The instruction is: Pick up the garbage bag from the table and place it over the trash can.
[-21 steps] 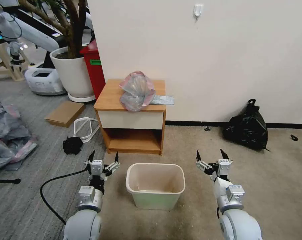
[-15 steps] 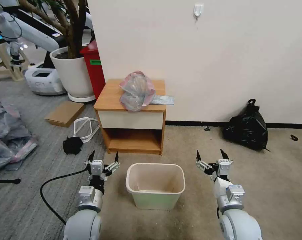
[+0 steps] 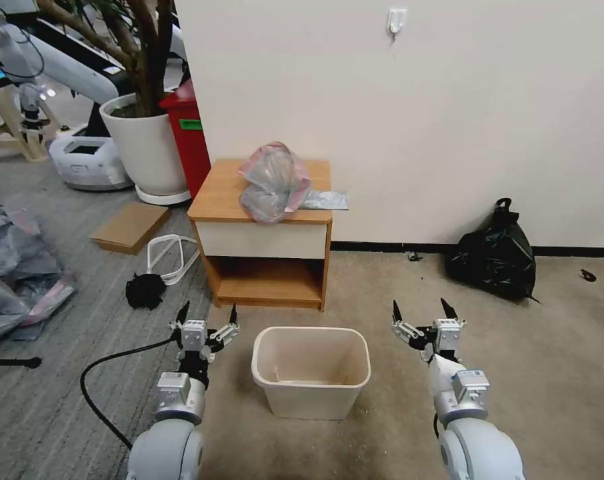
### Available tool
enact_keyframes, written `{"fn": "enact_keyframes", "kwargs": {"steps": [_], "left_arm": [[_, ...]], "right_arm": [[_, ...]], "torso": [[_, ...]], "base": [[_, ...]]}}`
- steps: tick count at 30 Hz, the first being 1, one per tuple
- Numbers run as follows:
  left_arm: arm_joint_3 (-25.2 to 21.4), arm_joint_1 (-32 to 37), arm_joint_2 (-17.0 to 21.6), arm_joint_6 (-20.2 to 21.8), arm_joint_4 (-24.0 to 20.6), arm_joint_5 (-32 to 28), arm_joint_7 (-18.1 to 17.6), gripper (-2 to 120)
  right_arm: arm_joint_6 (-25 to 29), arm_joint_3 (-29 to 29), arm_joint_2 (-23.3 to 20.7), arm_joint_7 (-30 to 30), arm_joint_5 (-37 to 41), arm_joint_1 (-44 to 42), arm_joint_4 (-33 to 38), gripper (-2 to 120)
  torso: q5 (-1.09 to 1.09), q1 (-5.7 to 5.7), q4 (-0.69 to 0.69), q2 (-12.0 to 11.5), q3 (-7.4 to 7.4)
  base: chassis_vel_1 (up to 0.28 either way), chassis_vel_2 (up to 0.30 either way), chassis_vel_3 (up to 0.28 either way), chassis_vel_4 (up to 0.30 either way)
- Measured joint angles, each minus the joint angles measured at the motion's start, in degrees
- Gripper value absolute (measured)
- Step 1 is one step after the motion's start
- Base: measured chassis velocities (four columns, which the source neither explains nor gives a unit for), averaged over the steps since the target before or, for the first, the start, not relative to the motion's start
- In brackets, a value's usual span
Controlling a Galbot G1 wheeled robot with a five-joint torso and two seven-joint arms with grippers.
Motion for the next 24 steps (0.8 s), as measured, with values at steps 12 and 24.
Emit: {"fn": "enact_keyframes", "kwargs": {"steps": [12,24], "left_arm": [[0.0,0.0,0.0,0.0,0.0,0.0,0.0,100],[0.0,0.0,0.0,0.0,0.0,0.0,0.0,100]], "right_arm": [[0.0,0.0,0.0,0.0,0.0,0.0,0.0,100],[0.0,0.0,0.0,0.0,0.0,0.0,0.0,100]], "torso": [[0.0,0.0,0.0,0.0,0.0],[0.0,0.0,0.0,0.0,0.0]], "base": [[0.0,0.0,0.0,0.0],[0.0,0.0,0.0,0.0]]}}
